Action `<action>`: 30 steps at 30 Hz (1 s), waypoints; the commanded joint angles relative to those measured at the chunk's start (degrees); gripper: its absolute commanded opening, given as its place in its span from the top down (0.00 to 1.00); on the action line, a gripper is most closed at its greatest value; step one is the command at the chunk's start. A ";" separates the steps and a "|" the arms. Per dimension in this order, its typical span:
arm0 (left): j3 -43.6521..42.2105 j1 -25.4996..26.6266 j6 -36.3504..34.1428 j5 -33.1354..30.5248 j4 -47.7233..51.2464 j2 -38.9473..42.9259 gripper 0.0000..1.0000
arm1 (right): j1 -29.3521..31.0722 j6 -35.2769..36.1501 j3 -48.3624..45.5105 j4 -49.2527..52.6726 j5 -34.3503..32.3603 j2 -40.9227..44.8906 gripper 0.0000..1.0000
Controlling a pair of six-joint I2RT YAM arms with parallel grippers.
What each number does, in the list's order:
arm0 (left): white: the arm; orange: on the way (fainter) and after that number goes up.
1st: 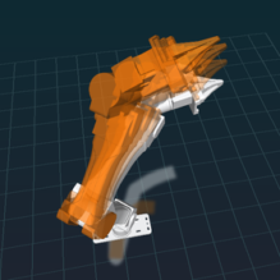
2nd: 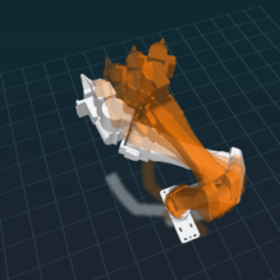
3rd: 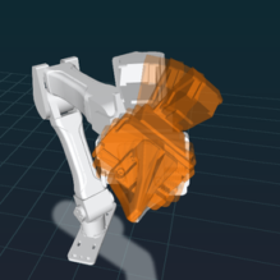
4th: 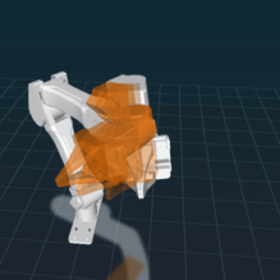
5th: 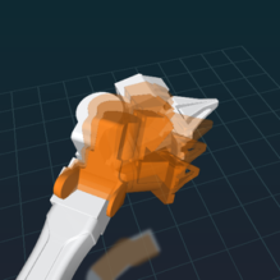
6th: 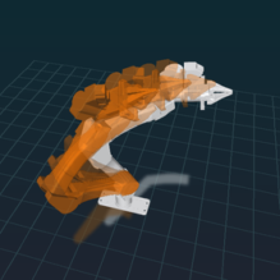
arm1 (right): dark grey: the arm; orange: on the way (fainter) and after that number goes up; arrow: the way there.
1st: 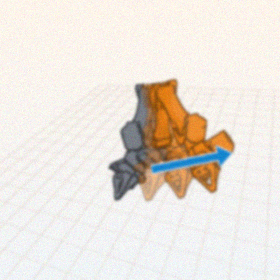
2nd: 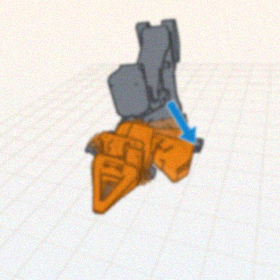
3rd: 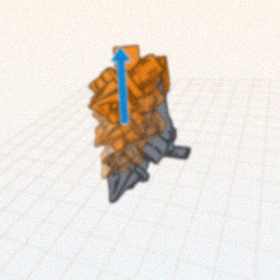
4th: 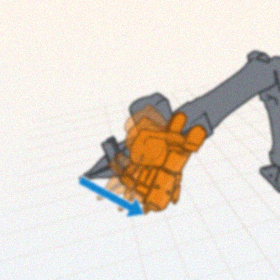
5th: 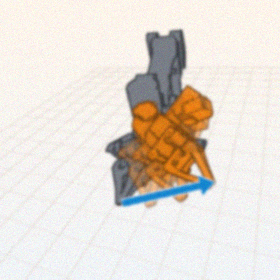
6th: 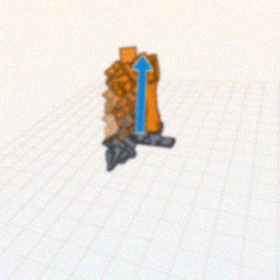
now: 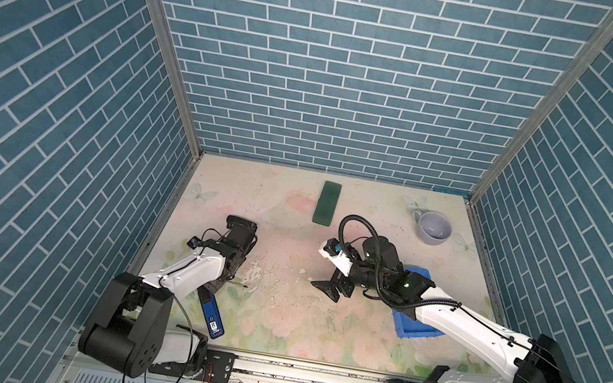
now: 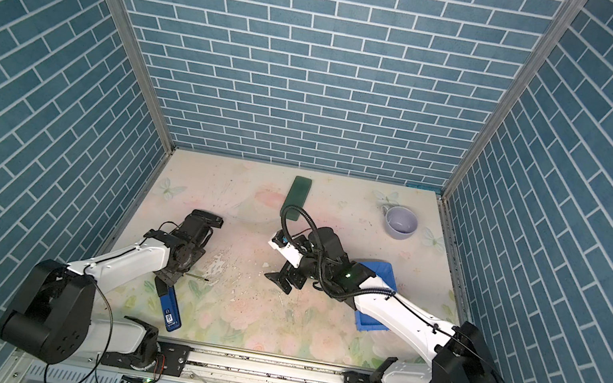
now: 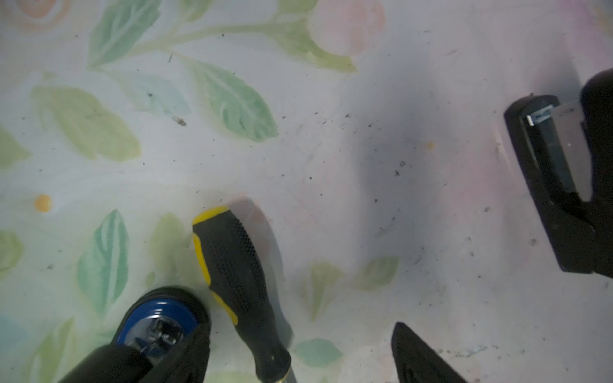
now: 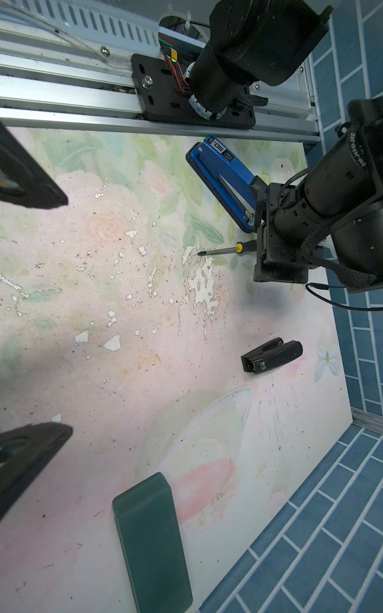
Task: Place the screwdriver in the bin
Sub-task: 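Close the left gripper on the screwdriver handle while the right gripper moves inward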
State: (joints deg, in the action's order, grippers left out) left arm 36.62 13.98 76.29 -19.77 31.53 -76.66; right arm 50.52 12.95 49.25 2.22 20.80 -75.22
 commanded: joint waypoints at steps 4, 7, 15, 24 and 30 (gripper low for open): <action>-0.06 -2.11 -2.02 1.57 -2.07 -3.85 0.22 | 0.26 2.44 1.25 1.58 -0.29 0.36 0.01; 1.04 -2.74 -3.57 1.67 -2.52 -5.77 0.27 | 0.29 2.35 1.10 1.77 -0.66 0.51 0.01; 2.23 -3.61 -3.74 3.02 -4.25 -9.79 0.35 | 0.28 3.87 1.11 3.21 -3.29 0.64 0.01; 6.52 -3.87 -0.75 2.74 2.75 -12.69 0.54 | 0.26 4.00 1.19 3.76 -3.11 0.95 0.01; 8.07 -3.87 0.17 2.51 5.33 -13.69 0.79 | 0.25 4.06 1.85 3.48 -2.98 0.41 0.01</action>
State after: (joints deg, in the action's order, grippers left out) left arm 44.29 10.37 75.18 -18.48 33.19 -89.19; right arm 50.54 14.92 49.25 5.30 18.00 -75.22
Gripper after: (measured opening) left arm 0.238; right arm 0.991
